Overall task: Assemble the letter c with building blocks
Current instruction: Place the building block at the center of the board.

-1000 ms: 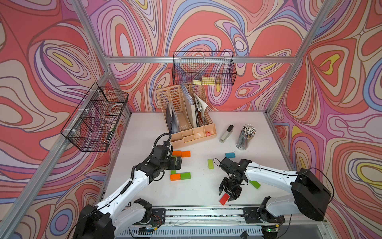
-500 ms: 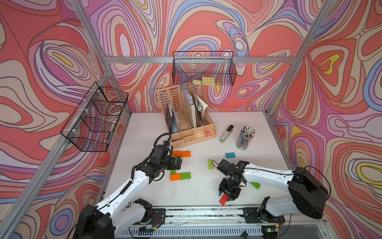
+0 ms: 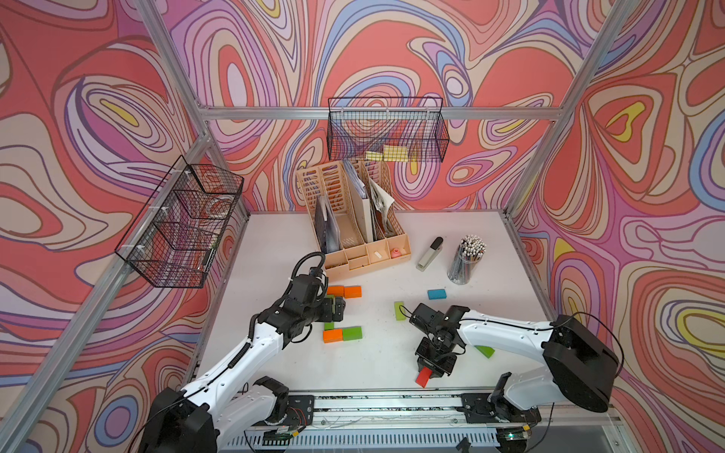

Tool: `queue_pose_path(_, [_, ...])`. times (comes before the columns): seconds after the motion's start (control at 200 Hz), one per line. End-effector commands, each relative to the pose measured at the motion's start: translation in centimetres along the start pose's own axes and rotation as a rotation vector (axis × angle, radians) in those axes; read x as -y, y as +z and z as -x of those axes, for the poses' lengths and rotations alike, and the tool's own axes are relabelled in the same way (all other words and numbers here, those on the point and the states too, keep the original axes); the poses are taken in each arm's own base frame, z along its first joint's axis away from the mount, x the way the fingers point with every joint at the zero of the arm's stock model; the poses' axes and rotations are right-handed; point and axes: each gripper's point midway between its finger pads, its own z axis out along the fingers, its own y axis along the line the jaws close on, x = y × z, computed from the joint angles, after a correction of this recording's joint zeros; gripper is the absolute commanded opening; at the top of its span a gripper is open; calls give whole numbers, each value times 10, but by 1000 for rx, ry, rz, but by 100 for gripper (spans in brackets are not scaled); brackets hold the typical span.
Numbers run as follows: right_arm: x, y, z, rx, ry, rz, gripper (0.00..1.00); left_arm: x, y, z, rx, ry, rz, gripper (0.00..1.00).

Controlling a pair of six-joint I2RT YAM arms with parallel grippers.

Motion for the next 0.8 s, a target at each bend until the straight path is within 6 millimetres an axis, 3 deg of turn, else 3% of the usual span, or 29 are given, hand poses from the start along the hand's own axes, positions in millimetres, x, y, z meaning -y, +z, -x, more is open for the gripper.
queue_pose_path(0.0, [-7,-3,12,71,-65,-17,29,-3,0,-4,-11,10,11,99])
queue_pose_path(0.436, [-92,-35,50,255,-646,-107,30,-1,0,-5,-11,8,3,99])
queue_pose_path(0.641, [-93,-19,58,202,-731,-213,33,-2,-1,-5,-9,9,5,99])
queue_pose_path(0.791, [-96,-21,66,227,-744,-227,38,-2,-1,-5,-8,7,3,99])
